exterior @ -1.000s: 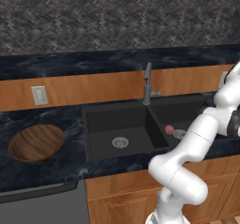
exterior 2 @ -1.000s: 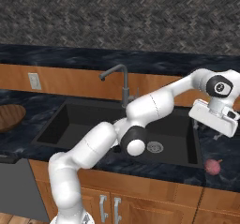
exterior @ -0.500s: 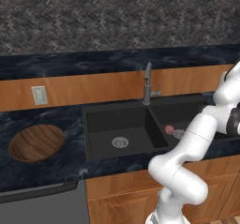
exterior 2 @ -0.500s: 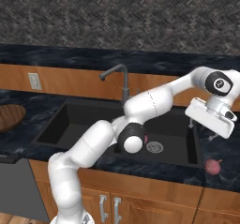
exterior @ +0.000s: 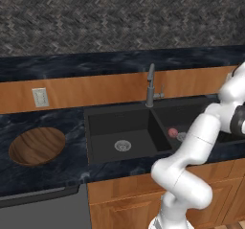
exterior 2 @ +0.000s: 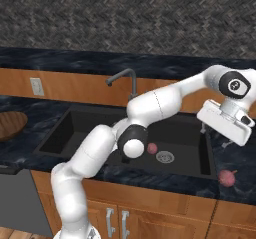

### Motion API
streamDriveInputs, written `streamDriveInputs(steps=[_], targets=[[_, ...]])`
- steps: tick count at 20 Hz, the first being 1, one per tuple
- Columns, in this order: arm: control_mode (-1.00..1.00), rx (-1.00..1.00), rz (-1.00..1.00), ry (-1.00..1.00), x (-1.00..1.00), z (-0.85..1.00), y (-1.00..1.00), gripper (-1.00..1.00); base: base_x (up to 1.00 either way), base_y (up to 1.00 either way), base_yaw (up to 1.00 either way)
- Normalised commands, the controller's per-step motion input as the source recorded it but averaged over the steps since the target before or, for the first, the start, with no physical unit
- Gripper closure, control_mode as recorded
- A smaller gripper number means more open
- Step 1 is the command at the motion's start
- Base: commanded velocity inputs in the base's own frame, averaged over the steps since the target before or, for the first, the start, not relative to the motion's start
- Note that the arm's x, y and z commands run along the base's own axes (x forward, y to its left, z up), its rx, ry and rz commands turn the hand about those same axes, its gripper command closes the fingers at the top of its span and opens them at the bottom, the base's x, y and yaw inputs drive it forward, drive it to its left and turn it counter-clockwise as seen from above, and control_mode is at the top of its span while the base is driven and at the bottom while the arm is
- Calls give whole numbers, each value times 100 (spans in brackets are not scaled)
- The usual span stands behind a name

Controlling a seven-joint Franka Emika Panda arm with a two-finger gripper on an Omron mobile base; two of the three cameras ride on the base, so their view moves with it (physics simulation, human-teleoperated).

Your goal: Remove the onion and onion from the sink. Then move the bowl and cup from the counter to the sink for washing.

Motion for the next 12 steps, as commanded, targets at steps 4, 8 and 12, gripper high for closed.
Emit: streamDriveInputs(steps=[4,8,12], targets=[[-100,-44,5,-24,-29,-14,65,-100,0,0,0],[-100,-50,4,-23,-11,-24,69,-100,0,0,0],[-100,-58,4,-28,0,-29,69,-100,0,0,0]])
